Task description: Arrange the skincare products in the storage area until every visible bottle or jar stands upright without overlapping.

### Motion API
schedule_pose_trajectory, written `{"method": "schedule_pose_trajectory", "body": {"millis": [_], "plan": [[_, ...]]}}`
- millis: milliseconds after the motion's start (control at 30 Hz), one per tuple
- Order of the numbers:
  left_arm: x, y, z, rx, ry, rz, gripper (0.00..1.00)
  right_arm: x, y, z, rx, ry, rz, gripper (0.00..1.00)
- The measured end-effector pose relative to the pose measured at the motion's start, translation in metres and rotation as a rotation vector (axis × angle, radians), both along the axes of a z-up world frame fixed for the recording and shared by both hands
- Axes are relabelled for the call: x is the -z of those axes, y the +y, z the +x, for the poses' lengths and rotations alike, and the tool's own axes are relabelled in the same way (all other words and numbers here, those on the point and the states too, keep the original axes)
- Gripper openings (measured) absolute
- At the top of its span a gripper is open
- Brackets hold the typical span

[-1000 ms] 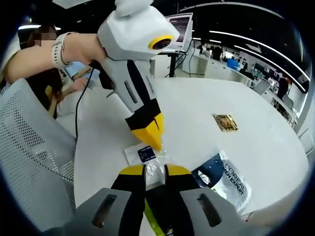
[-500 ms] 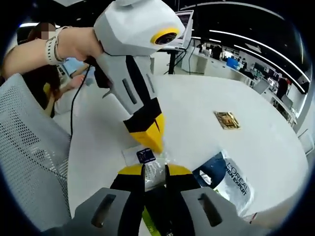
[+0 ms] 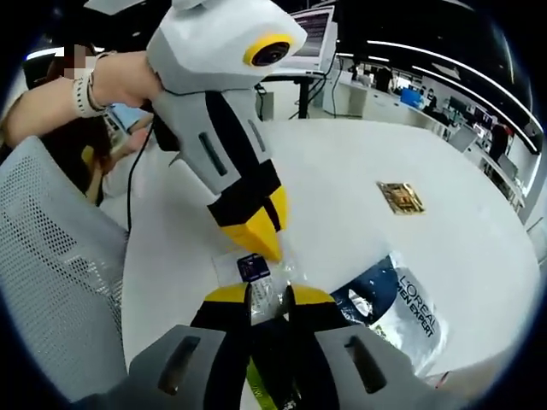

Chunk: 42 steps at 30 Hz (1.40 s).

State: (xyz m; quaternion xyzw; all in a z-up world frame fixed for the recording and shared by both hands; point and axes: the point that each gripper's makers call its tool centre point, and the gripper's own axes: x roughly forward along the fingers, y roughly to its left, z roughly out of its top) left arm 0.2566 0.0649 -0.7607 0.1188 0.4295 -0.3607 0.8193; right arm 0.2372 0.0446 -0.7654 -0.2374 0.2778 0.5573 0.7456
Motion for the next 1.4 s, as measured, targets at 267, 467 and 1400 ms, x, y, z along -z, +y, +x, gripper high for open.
{"method": "schedule_pose_trajectory", "body": {"millis": [267, 467, 1400], "plan": [[-0.004, 0.011, 0.001, -0.038, -0.059, 0.019, 0.09, 0.001, 0.001, 0.000, -0.001, 0.002, -0.016, 0.17], [-0.011, 0.014, -0.003, 0.061, -0.148, 0.117, 0.11, 0.001, 0.001, -0.002, -0.004, 0.012, -0.023, 0.17], [0.003, -0.007, -0.014, 0.231, -0.141, 0.150, 0.08, -0.001, -0.001, -0.005, 0.006, 0.024, -0.015, 0.18]]}}
